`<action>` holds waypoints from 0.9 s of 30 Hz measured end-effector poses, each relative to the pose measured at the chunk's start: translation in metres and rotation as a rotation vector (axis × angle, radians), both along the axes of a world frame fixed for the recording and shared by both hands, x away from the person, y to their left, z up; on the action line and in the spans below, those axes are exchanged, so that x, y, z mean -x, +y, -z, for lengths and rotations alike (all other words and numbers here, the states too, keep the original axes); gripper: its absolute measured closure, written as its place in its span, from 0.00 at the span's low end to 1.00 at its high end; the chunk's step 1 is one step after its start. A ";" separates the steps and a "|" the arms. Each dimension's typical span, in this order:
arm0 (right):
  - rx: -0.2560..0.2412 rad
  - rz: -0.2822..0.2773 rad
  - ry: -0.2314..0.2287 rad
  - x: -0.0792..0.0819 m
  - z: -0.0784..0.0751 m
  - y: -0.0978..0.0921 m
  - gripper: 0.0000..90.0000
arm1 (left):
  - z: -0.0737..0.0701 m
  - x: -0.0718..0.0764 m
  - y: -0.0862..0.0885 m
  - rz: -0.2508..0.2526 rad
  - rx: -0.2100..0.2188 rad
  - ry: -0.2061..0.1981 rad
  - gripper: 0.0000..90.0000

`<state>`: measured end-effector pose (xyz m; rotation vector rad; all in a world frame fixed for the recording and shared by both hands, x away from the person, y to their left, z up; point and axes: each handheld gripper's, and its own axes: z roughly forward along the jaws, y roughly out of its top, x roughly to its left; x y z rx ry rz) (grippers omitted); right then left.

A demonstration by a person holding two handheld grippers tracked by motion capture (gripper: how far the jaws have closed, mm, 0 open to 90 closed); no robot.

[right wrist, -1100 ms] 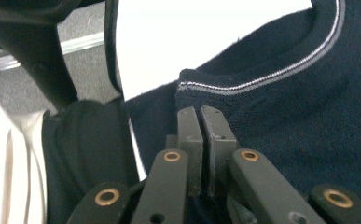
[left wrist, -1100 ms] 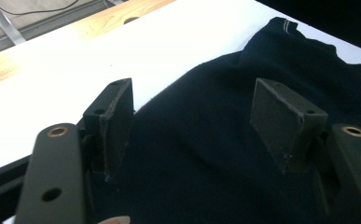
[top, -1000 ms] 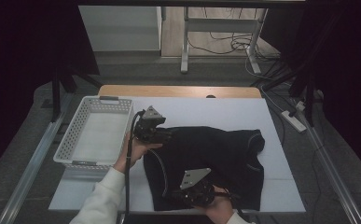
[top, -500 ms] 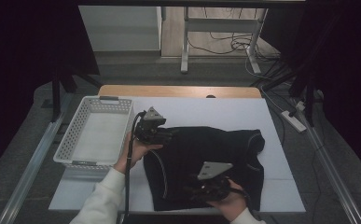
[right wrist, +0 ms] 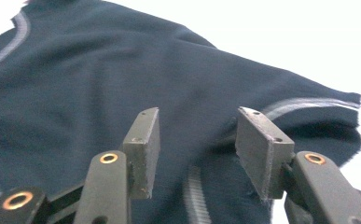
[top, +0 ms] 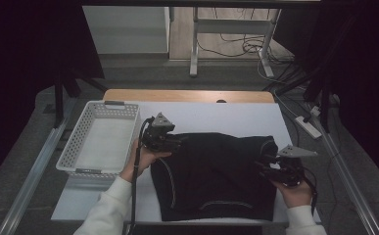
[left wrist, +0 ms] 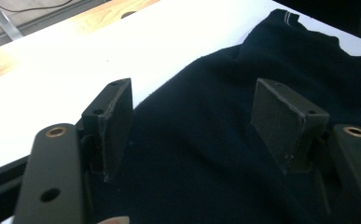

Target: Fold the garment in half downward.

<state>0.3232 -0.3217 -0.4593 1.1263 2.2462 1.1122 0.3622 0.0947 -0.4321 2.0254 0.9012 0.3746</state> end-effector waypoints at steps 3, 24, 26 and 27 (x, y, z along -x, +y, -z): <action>0.011 0.054 0.028 -0.012 0.003 -0.013 0.54 | 0.000 0.000 -0.001 0.001 -0.003 0.000 0.34; 0.092 0.216 0.081 -0.073 0.021 -0.050 0.53 | 0.005 -0.001 -0.006 0.008 -0.017 0.008 0.33; 0.104 0.224 0.097 -0.078 0.025 -0.052 0.53 | 0.004 0.000 -0.005 -0.001 -0.015 -0.001 0.34; 0.103 0.224 0.104 -0.081 0.028 -0.054 0.53 | 0.004 0.000 -0.005 -0.003 -0.013 -0.002 0.34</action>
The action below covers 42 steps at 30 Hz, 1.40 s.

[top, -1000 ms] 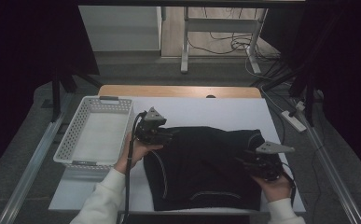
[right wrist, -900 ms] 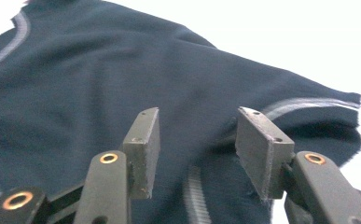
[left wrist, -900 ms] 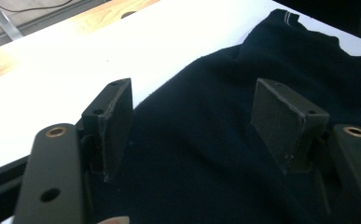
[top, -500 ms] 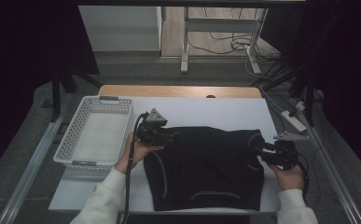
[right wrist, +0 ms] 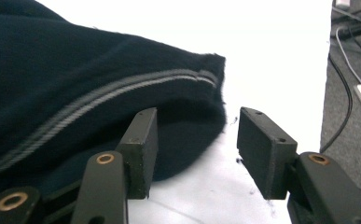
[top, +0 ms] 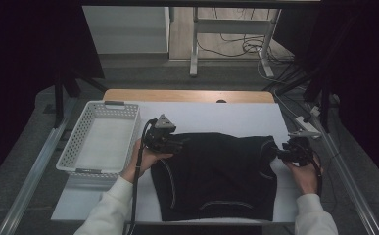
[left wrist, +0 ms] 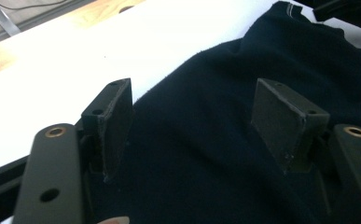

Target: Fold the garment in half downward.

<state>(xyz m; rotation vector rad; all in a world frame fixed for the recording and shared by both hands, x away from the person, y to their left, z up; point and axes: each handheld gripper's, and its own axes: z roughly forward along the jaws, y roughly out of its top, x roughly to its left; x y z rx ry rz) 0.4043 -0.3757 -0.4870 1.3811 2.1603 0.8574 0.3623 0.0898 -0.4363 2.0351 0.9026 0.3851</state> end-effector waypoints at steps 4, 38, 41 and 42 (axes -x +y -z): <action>0.018 0.004 0.029 -0.009 0.008 -0.003 0.55 | 0.001 0.000 -0.001 0.000 -0.002 0.001 0.34; 0.037 -0.002 -0.057 -0.055 -0.025 0.015 0.92 | 0.001 0.003 -0.004 0.012 -0.013 -0.005 0.34; 0.025 0.028 -0.024 -0.059 -0.014 0.014 0.77 | 0.001 0.003 -0.004 0.013 -0.012 -0.006 0.34; 0.019 0.034 -0.026 -0.059 -0.013 0.012 0.72 | 0.002 0.002 -0.004 0.014 -0.013 -0.005 0.34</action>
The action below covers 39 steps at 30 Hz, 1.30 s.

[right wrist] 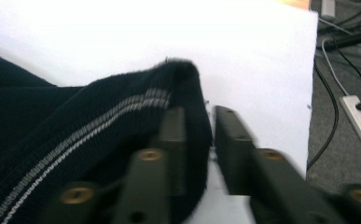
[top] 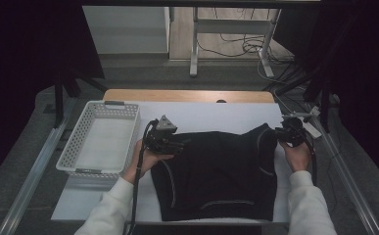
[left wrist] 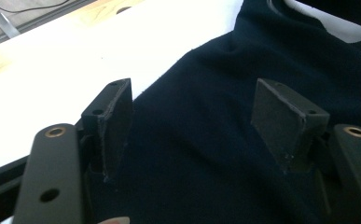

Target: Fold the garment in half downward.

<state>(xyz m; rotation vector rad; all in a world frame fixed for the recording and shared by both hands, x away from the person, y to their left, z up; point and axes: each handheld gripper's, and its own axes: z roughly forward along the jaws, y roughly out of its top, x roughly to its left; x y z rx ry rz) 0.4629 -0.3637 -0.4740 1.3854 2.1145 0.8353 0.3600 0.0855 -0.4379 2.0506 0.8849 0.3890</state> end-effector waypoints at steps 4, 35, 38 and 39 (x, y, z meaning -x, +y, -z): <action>-0.061 0.011 -0.022 0.013 -0.009 -0.007 0.60 | 0.001 -0.001 -0.001 0.001 -0.004 0.007 0.33; -0.043 -0.100 0.099 0.156 0.024 0.007 0.53 | 0.001 0.004 -0.003 0.016 -0.012 -0.001 0.33; -0.055 -0.099 0.107 0.155 0.027 0.006 0.53 | 0.001 0.003 -0.002 0.012 -0.010 0.001 0.33; -0.055 -0.099 0.107 0.155 0.027 0.006 0.53 | 0.001 0.003 -0.002 0.012 -0.010 0.001 0.33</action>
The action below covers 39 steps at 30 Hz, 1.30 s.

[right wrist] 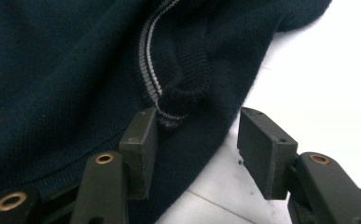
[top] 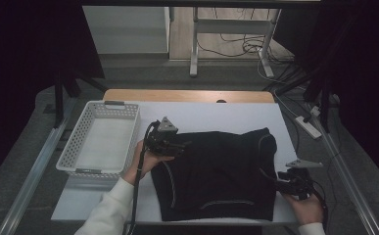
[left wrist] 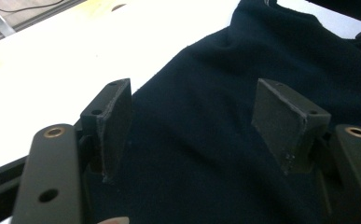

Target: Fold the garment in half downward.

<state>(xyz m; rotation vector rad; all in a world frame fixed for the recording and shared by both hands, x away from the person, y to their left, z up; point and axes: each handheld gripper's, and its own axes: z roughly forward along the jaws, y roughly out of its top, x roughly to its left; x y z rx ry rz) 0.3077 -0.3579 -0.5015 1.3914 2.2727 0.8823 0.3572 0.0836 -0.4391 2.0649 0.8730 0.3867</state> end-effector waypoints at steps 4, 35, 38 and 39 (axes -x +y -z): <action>0.015 0.007 -0.007 0.002 -0.005 -0.004 0.53 | 0.000 0.001 0.001 -0.002 0.001 -0.003 0.33; 0.129 -0.093 -0.004 0.053 -0.008 0.001 0.97 | 0.000 0.001 0.002 -0.003 0.001 -0.003 0.33; 0.116 -0.087 0.000 0.053 -0.008 0.000 0.97 | -0.002 0.002 0.003 -0.002 0.003 -0.009 0.33; 0.109 -0.091 -0.002 0.051 -0.007 0.000 0.94 | -0.003 0.002 0.003 -0.001 0.005 -0.011 0.33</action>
